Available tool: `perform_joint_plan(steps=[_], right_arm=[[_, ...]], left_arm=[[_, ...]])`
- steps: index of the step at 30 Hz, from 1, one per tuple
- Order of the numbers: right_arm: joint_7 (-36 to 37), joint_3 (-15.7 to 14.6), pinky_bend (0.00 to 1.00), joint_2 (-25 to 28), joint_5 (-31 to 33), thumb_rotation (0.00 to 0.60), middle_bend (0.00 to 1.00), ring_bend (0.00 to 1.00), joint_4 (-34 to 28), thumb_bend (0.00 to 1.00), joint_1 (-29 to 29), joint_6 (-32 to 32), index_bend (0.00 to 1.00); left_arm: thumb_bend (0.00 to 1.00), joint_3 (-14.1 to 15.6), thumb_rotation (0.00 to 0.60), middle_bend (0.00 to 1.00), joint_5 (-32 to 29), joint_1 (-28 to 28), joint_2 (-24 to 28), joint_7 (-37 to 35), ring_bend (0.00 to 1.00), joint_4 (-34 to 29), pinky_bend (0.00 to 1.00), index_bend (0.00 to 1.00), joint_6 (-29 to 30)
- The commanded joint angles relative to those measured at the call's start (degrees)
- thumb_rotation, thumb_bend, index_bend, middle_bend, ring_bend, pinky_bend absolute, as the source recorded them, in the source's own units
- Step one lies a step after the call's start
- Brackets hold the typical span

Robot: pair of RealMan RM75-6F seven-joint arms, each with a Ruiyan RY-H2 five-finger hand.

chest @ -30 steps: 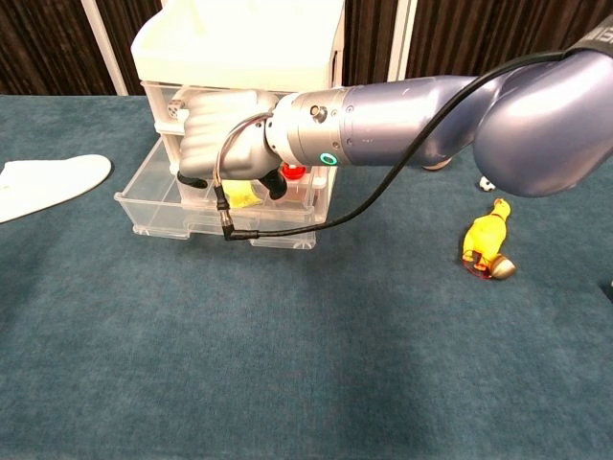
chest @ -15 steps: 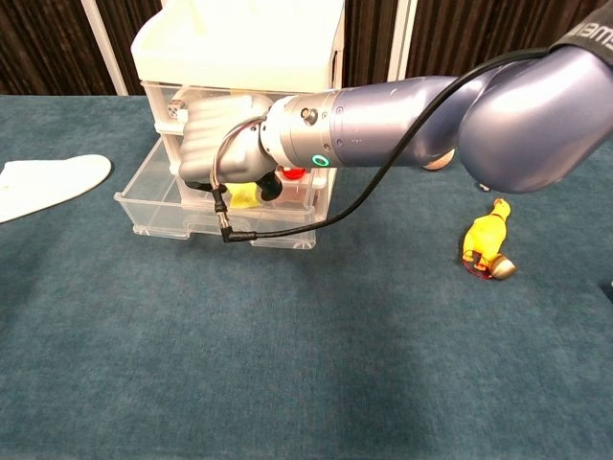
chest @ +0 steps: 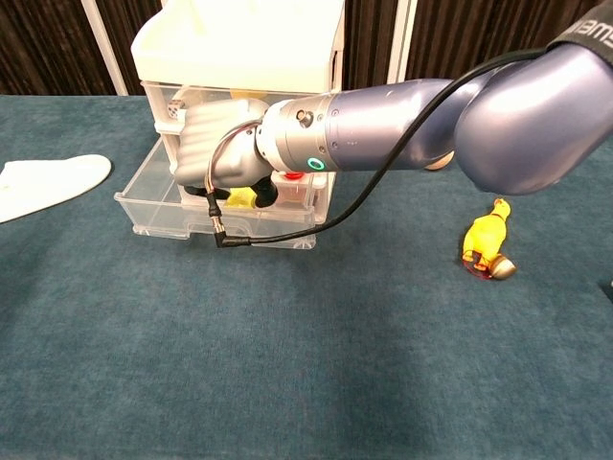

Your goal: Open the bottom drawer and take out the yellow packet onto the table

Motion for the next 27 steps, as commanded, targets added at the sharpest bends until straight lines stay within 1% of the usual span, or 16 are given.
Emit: perform_joint_plan(steps=[1,6,13,19,27], right_arm=[[-0.09,-0.03,1.0,-0.13,0.2,0.6,1.0,1.0,0.15,0.32,0.08,0.1,0.52],[-0.37,-0.25,1.0,-0.23,0.9,0.6,1.0,1.0,0.31,0.32,0.35,-0.26,0.54],[-0.75,-0.52,1.0,-0.18,1.94,0.6,1.0,1.0,-0.03,0.32,0.58,-0.51,0.6],[-0.57,-0.43,1.0,-0.15,1.7,0.6,1.0,1.0,-0.63,0.32,0.52,0.87,0.62],[0.68,0.77,1.0,1.17,1.57,0.6,1.0,1.0,-2.85,0.32,0.1,3.24,0.62]], left_arm=[[0.51,0.01,0.6,0.0,-0.01,-0.01,0.03,-0.01,0.0,-0.03,0.0,0.03,-0.04],[0.51,0.06,0.6,0.0,-0.07,-0.03,0.15,-0.22,0.0,-0.2,0.0,0.03,-0.24],[0.51,0.07,0.6,0.0,-0.15,-0.08,0.37,-0.7,0.0,-0.39,0.0,0.03,-0.51],[0.51,0.08,0.6,0.0,-0.22,-0.11,0.46,-0.89,0.0,-0.46,0.0,0.03,-0.67],[0.51,0.07,0.6,0.0,-0.16,-0.1,0.48,-1.01,0.0,-0.48,0.0,0.03,-0.61]])
